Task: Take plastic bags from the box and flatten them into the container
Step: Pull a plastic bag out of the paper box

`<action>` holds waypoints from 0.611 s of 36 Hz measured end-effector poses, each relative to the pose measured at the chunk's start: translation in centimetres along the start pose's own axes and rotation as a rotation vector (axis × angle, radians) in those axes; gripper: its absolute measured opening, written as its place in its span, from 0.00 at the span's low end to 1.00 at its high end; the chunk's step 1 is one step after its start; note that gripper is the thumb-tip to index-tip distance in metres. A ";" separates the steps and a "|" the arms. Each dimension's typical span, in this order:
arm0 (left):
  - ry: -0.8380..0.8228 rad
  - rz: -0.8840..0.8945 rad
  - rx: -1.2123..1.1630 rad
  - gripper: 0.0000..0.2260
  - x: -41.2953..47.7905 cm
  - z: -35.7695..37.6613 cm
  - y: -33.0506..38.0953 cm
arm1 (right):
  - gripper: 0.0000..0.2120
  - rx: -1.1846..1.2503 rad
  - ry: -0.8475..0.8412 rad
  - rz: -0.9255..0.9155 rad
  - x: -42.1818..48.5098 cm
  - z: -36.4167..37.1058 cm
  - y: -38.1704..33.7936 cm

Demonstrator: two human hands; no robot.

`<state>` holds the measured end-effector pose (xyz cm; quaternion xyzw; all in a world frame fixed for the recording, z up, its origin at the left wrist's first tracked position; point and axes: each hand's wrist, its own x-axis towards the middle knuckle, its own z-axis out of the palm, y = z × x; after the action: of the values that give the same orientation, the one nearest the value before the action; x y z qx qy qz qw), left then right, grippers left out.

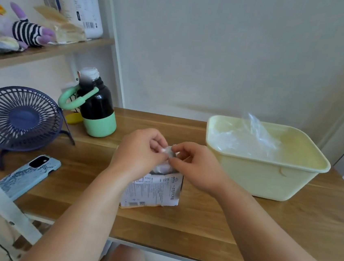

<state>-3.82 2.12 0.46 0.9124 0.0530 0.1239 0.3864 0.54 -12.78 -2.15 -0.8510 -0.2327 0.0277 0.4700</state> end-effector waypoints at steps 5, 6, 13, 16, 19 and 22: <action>-0.011 0.150 -0.295 0.11 0.2 0.3 -0.6 | 0.08 0.113 -0.093 -0.016 0.2 -0.5 -0.5; -0.040 0.156 -0.352 0.11 0.1 0.4 -0.7 | 0.07 0.104 -0.096 -0.022 0.2 -0.5 -0.5; -0.213 0.029 -0.213 0.17 -0.1 0.3 -1.2 | 0.06 0.307 0.025 0.024 0.9 -0.7 -0.5; -0.280 -0.006 -0.051 0.24 -0.5 0.1 -0.5 | 0.09 0.594 0.178 0.058 1.3 -1.7 -1.1; -0.296 -0.032 -0.080 0.36 -0.7 0.0 0.1 | 0.11 0.938 0.243 0.034 1.5 -3.6 -2.0; -0.244 -0.050 -0.211 0.39 -0.5 0.1 0.7 | 0.10 1.160 0.185 -0.017 1.3 -5.7 -2.3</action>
<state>-4.29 1.48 0.77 0.8735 0.0150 0.0075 0.4865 2.33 -15.73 3.14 -0.4517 -0.1442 0.0724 0.8775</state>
